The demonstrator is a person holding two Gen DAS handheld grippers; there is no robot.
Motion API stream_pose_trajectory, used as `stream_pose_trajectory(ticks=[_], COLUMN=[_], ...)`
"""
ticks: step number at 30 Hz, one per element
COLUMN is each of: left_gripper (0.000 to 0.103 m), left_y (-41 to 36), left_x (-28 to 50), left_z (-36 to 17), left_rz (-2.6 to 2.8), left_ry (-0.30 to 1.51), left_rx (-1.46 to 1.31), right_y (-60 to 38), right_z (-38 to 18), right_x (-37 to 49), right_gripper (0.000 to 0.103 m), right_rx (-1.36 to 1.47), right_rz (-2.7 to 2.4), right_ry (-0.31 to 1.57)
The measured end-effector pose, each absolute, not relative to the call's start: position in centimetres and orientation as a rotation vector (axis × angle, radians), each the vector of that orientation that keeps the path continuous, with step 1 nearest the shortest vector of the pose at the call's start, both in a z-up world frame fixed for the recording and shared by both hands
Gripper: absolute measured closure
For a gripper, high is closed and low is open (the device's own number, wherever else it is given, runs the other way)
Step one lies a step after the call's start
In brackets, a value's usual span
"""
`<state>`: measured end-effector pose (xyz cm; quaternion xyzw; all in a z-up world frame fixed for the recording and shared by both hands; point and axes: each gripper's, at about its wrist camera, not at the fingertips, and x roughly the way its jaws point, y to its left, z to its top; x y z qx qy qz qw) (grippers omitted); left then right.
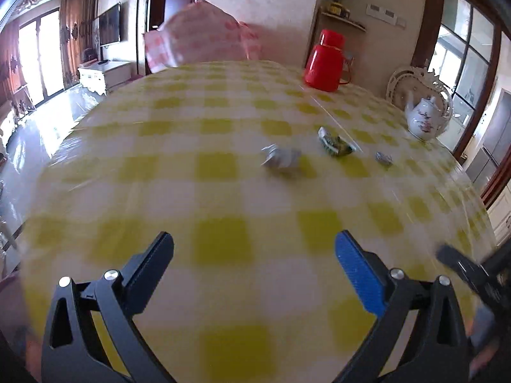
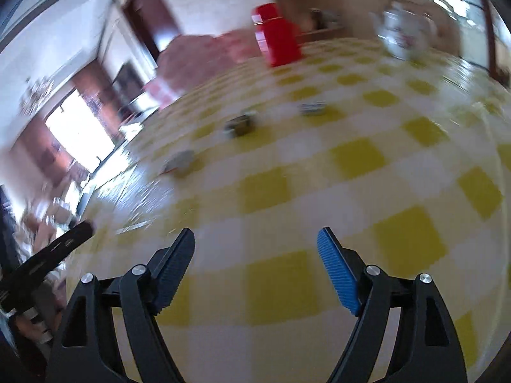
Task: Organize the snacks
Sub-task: 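Grasp the small white-blue packet with the right gripper, then grasp the white orange-edged printed packet with the left gripper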
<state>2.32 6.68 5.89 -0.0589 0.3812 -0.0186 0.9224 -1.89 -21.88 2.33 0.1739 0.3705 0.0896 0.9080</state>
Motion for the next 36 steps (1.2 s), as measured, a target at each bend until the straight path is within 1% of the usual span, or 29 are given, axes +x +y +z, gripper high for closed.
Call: stream_pose_trajectory(ticks=[3, 6, 9, 15, 18, 20, 23, 27, 28, 29, 30, 31, 32, 36], left_gripper=[0.002, 0.002, 0.002, 0.002, 0.002, 0.002, 0.002, 0.002, 0.002, 0.002, 0.002, 0.002, 0.002, 0.002], left_y=[4.6, 3.1, 2.1, 2.3, 2.6, 2.7, 2.8, 2.5, 2.5, 2.6, 2.6, 2.7, 2.7, 3.0], left_x=[7.9, 11.7, 14.9, 17.0, 17.2, 17.5, 17.9, 17.9, 17.9, 17.9, 17.9, 17.9, 17.9, 17.7], left_z=[3.9, 2.5, 2.3, 1.1, 1.0, 0.7, 0.6, 0.6, 0.6, 0.6, 0.6, 0.6, 0.6, 0.7], left_rz=[-0.015, 0.017, 0.041, -0.002, -0.020, -0.049, -0.061, -0.069, -0.073, -0.077, -0.080, -0.084, -0.086, -0.106], left_ry=[0.802, 0.834, 0.837, 0.909, 0.896, 0.914, 0.914, 0.918, 0.919, 0.919, 0.918, 0.918, 0.918, 0.912], left_rx=[-0.142, -0.136, -0.103, -0.077, -0.099, -0.114, -0.115, -0.098, -0.097, -0.096, -0.097, -0.099, -0.099, -0.112], right_y=[-23.9, -24.8, -24.8, -24.8, -23.9, -23.1, -22.8, -22.0, -21.8, -21.6, -21.3, -21.1, -20.9, -20.8], right_z=[1.4, 0.8, 1.0, 0.7, 0.7, 0.8, 0.3, -0.8, -0.8, -0.8, -0.6, -0.5, -0.5, -0.2], right_x=[-0.2, 0.9, 3.6, 11.4, 15.8, 18.6, 21.3, 23.3, 23.1, 22.8, 22.3, 21.8, 21.0, 18.1], right_gripper=[0.022, 0.021, 0.016, 0.016, 0.016, 0.016, 0.017, 0.025, 0.028, 0.040, 0.059, 0.072, 0.083, 0.083], right_rx=[0.367, 0.370, 0.335, 0.306, 0.215, 0.092, 0.032, -0.039, -0.056, -0.074, -0.094, -0.106, -0.128, -0.117], right_rz=[0.141, 0.128, 0.119, 0.075, 0.081, 0.081, 0.130, 0.187, 0.189, 0.196, 0.213, 0.225, 0.220, 0.215], right_ry=[0.765, 0.791, 0.787, 0.808, 0.816, 0.807, 0.847, 0.929, 0.922, 0.914, 0.902, 0.893, 0.887, 0.873])
